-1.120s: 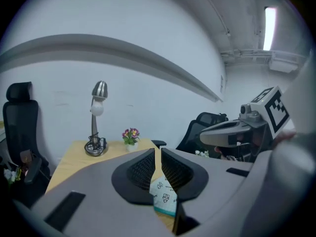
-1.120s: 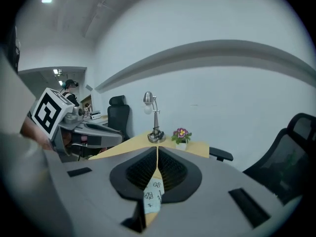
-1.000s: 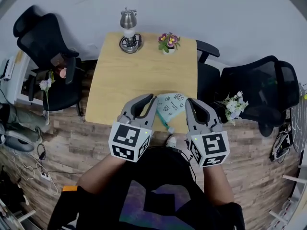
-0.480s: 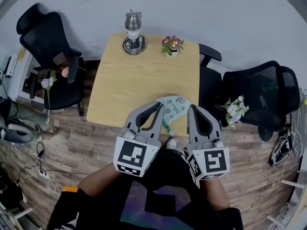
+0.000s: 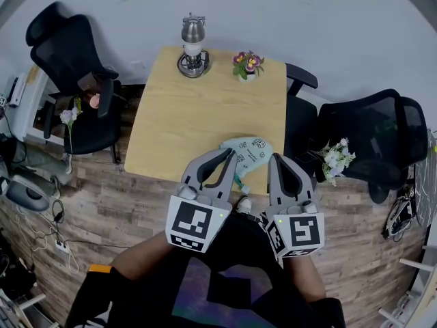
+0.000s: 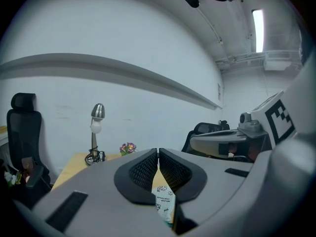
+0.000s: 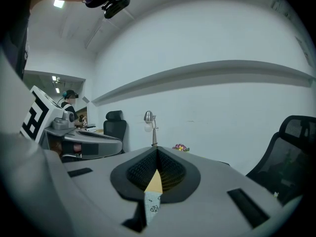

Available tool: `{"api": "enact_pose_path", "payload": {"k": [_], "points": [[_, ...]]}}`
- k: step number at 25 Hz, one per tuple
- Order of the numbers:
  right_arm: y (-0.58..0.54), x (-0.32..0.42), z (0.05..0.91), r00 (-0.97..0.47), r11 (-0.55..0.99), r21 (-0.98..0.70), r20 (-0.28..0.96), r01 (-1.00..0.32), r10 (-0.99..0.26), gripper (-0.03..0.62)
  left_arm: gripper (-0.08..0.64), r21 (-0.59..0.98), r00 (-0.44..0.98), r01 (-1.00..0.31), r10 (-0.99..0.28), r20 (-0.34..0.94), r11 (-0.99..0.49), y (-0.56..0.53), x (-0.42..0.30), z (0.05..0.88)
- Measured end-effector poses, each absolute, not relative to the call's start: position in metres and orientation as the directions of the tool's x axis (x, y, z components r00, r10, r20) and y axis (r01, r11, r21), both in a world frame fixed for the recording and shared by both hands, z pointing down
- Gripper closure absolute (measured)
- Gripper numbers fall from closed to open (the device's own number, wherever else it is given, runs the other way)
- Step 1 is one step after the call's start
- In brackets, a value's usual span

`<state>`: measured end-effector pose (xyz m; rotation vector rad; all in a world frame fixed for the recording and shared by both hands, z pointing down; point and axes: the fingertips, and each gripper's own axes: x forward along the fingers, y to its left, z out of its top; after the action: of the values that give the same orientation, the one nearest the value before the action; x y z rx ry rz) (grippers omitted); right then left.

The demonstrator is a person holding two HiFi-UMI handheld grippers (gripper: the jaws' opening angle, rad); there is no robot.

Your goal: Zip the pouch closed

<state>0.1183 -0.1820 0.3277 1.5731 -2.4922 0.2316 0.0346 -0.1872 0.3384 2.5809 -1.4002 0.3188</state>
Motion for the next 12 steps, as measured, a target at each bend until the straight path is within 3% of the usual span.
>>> {"api": "enact_pose_path", "payload": {"k": [12], "points": [[-0.1852,0.1261,0.3361,-0.4,0.403,-0.042,0.257,-0.914,-0.88,0.578,0.541,0.072,0.539,-0.836,-0.789,0.294,-0.544,-0.1912,0.0401,0.3455]]}}
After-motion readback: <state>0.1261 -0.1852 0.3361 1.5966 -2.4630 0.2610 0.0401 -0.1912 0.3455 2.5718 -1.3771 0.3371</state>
